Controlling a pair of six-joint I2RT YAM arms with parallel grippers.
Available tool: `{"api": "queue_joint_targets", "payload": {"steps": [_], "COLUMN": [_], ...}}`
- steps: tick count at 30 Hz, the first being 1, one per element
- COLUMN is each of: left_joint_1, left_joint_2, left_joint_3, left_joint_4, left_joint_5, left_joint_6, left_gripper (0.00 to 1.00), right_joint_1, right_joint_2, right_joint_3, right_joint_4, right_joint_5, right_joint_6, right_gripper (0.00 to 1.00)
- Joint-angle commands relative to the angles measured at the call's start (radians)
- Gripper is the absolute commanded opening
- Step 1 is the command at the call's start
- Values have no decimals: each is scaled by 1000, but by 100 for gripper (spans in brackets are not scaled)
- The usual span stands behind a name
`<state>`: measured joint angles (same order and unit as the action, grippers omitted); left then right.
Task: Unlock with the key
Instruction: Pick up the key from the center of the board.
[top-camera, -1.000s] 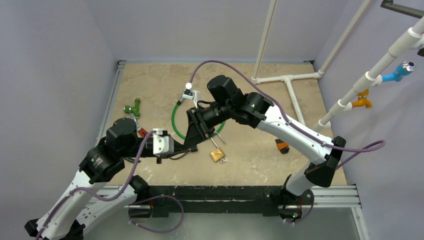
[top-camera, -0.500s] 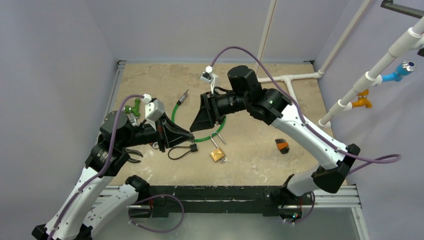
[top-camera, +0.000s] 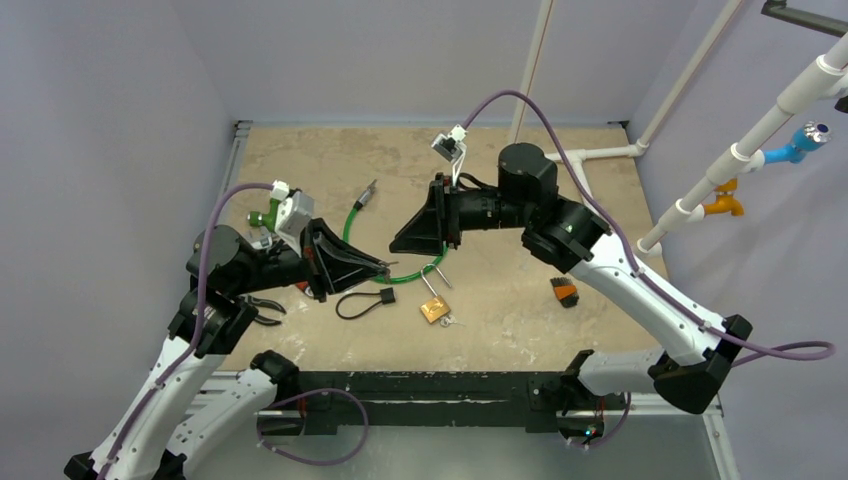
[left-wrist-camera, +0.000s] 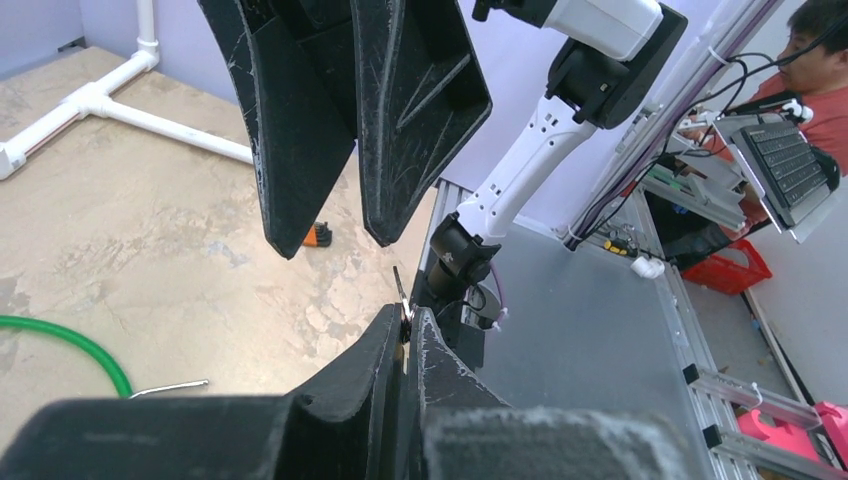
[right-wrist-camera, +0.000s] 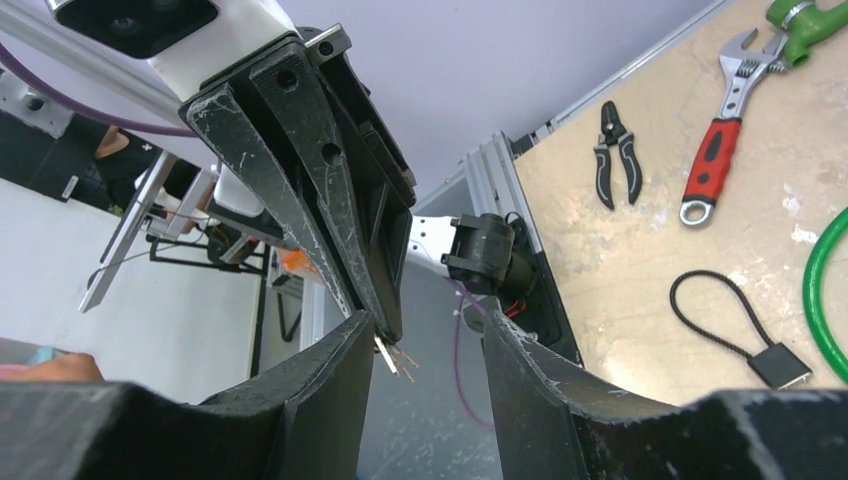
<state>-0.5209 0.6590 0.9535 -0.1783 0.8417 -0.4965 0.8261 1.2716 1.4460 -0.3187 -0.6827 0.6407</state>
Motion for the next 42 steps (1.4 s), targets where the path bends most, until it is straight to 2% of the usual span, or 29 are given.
{"api": "queue_joint_targets", "payload": {"steps": [1,7,10,13,18,25,32,36,42], "left_joint_1": [20,39,43,45,48,53,53,54,53], "left_joint_2": [-9,-25,-27,-26,-24,-16,-19,-19,-18], "left_joint_3": [3,6,13,23,31,47,54,56,58], "left_joint_4": [46,38,32,33,29,34,34,33,37], "left_joint_5": [-2,-18,-22,-23,-25,-18,-8,0,-1], "left_joint_6": [-41,-50,-46,-43,-37,-28,-19,-17,-17], "left_gripper": [0,0,0,0,0,0,0,0,0], "right_joint_1": [-1,-1,1,1,29,61,60,59,59], "right_joint_2": [-24,-79,-89,-92,-86,-66,-55,-53,-67], "right_joint_3": [-36,-126,-133,-131,-126,-101,-95,-86,-109], "right_joint_4": [154,189,201,207,261,255,222,163,260], "right_joint_5": [-16,-16,-30,-34,-39,-27,-16,13,1], "right_joint_6": [46,36,29,24,24,-3,-16,-51,0], "right_gripper": [44,34,25,20,16,28,28,37,38]}}
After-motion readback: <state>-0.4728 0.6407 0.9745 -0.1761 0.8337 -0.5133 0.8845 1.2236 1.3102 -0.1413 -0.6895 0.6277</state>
